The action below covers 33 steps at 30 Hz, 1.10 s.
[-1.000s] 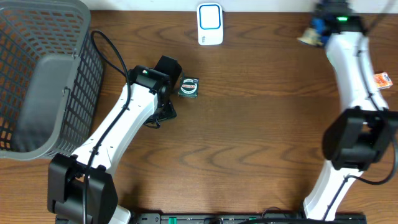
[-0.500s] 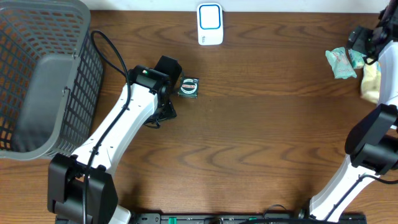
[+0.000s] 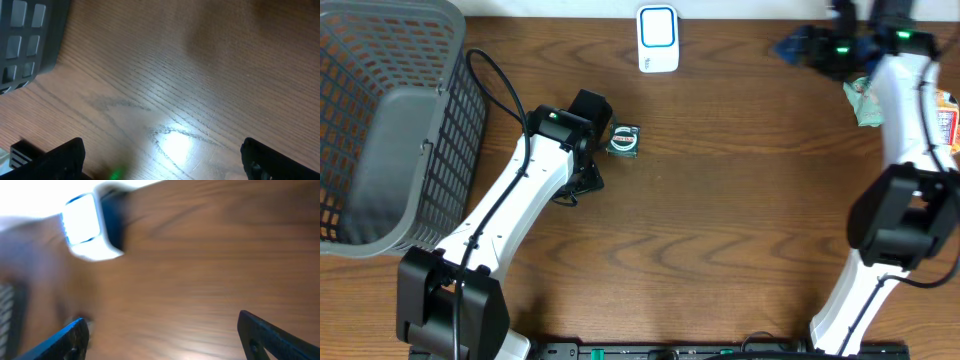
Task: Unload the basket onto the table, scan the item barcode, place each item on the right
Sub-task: 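Reach the right gripper to the green Zam-Buk box near the left arm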
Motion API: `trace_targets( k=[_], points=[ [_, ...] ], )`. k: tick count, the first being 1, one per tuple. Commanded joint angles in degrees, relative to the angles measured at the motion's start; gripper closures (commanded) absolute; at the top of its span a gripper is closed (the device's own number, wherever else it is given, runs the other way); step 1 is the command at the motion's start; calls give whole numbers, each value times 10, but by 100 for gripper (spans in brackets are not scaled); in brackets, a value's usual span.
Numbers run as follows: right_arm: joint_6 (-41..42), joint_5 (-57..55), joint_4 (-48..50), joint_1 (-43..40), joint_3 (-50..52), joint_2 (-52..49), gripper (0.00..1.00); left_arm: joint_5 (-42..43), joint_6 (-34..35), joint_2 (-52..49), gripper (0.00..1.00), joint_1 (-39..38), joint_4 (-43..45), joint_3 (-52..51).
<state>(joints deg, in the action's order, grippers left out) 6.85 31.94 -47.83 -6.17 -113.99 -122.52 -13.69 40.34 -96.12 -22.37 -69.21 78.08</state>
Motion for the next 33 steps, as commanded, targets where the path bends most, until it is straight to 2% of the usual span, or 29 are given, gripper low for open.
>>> trace_targets(
  k=[1,6,11,15,25,33],
  points=[
    [-5,46,-6,62,-2,-7,11,-9,5,3,2,2,-4,-3],
    [-5,-40,-10,155,-2,-15,15,-9,5,3,2,2,-4,-3],
    [36,-101,3,233,-2,-44,2,-9,5,3,2,2,-4,-3],
    [102,-139,10,281,-2,-79,1,-9,5,3,2,2,-4,-3],
    [223,-277,12,377,-2,-125,1,-9,5,3,2,2,-4,-3],
    [224,-291,49,418,-2,-125,1,-9,5,3,2,2,-4,-3]
  ],
)
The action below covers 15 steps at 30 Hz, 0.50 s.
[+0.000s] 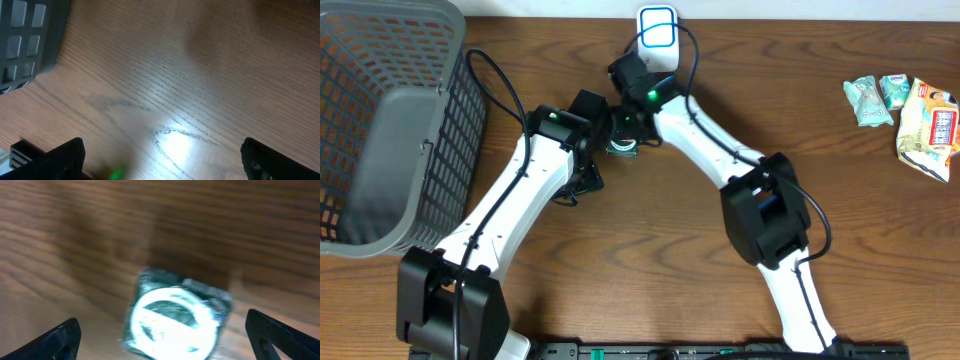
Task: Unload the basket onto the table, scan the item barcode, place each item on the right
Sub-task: 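Reach the right gripper to the green Zam-Buk box near the left arm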
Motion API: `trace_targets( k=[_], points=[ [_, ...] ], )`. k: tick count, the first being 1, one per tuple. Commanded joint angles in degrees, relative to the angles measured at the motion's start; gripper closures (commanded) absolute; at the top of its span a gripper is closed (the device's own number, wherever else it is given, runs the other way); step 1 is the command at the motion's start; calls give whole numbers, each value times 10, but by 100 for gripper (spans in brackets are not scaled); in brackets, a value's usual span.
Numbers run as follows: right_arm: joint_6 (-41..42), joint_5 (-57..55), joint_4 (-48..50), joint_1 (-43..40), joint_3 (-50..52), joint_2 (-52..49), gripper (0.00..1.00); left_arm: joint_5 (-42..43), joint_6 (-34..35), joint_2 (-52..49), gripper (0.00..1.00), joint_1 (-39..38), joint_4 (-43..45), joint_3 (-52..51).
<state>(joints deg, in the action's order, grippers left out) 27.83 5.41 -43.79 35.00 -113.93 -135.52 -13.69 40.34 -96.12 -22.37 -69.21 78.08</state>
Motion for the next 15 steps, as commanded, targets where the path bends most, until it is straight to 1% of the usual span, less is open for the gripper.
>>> trace_targets(
  k=[1,6,12,15],
  points=[
    [15,-25,12,7,-3,5,1,-9,5,3,2,2,-4,-3],
    [28,-31,20,7,-3,5,1,-9,5,3,2,2,-4,-3],
    [88,-132,-10,7,-3,5,1,-9,5,3,2,2,-4,-3],
    [88,-123,-12,7,-3,4,1,-9,5,3,2,2,-4,-3]
  ],
)
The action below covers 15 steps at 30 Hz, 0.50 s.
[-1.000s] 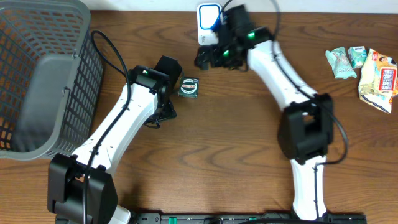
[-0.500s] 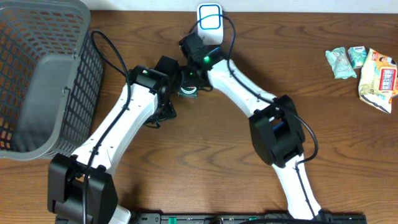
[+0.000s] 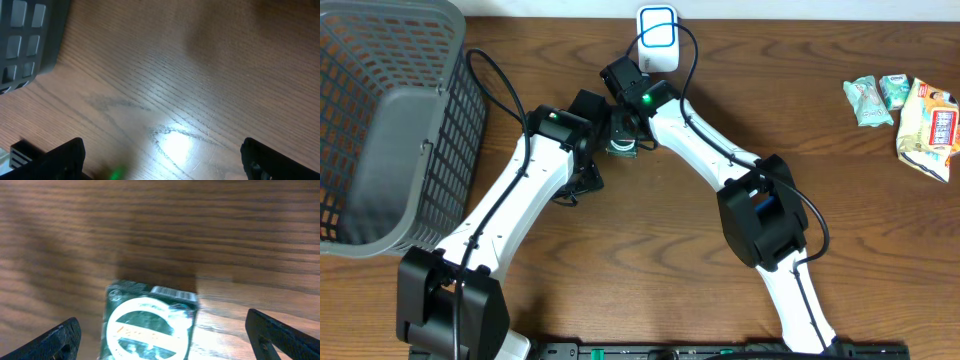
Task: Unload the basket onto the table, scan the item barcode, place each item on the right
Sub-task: 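Reach the right gripper to the green Zam-Buk box near the left arm, then grasp the green Zam-Buk box with the right gripper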
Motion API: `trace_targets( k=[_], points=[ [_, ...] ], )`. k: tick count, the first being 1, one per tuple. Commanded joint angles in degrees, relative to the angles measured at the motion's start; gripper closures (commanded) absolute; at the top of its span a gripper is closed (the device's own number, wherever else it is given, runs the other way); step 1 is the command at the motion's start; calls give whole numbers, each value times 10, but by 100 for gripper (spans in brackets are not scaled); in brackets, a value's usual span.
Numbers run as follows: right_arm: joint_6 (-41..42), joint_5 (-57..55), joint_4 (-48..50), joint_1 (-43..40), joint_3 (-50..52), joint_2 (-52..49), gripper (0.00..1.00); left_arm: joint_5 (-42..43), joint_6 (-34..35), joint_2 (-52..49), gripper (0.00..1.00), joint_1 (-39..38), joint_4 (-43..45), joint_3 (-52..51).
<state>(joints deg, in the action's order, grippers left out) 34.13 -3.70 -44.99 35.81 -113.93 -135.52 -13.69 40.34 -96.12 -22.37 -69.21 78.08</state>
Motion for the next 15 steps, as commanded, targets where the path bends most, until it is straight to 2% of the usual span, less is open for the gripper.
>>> trace_targets(
  k=[1,10,15],
  points=[
    [27,-30,1,2,-3,3,1,-9,5,3,2,2,-4,-3],
    [47,-37,13,22,-3,-33,3,-9,5,3,2,2,-4,-3],
    [53,-35,12,22,-3,-51,13,-9,5,3,2,2,-4,-3]
  ],
)
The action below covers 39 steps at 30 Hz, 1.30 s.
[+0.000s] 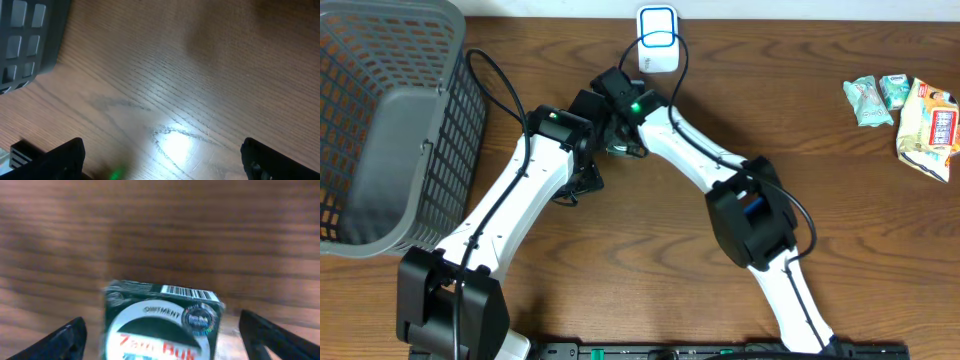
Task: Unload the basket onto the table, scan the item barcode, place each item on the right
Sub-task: 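Grasp the green Zam-Buk box with the right gripper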
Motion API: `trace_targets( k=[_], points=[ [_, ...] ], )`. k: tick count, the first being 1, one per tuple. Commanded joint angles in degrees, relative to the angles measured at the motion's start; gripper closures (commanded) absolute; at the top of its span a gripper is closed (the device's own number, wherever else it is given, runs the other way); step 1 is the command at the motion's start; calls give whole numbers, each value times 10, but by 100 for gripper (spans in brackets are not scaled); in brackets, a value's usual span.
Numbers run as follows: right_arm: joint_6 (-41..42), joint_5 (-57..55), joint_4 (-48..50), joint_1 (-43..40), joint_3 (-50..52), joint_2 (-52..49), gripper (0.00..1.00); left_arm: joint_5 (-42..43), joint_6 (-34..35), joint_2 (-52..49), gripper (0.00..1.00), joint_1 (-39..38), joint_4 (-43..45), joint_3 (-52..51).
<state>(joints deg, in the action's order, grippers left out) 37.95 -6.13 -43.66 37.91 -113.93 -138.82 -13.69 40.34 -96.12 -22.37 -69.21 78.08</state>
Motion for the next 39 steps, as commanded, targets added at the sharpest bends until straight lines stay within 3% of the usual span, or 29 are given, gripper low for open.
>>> trace_targets(
  k=[1,4,11,17,22,28,31,35,39],
  points=[
    [14,-10,-3,1,-3,-18,16,-9,5,3,2,2,-4,-3],
    [14,-13,-5,1,-3,-18,27,-9,5,3,2,2,-4,-3],
    [14,-34,-47,-12,-3,-12,41,-9,5,3,2,2,-4,-3],
    [14,-23,-85,-29,-3,17,37,-9,5,3,2,2,-4,-3],
    [5,-23,-107,-37,-3,45,40,-9,5,3,2,2,-4,-3],
    [5,-26,-132,-52,-3,54,37,-9,5,3,2,2,-4,-3],
    [5,-28,-143,-60,-3,54,27,-9,5,3,2,2,-4,-3],
    [5,-27,-143,-61,-3,54,28,-9,5,3,2,2,-4,-3],
    [5,-8,-141,-61,-3,54,15,-9,5,3,2,2,-4,-3]
  ],
)
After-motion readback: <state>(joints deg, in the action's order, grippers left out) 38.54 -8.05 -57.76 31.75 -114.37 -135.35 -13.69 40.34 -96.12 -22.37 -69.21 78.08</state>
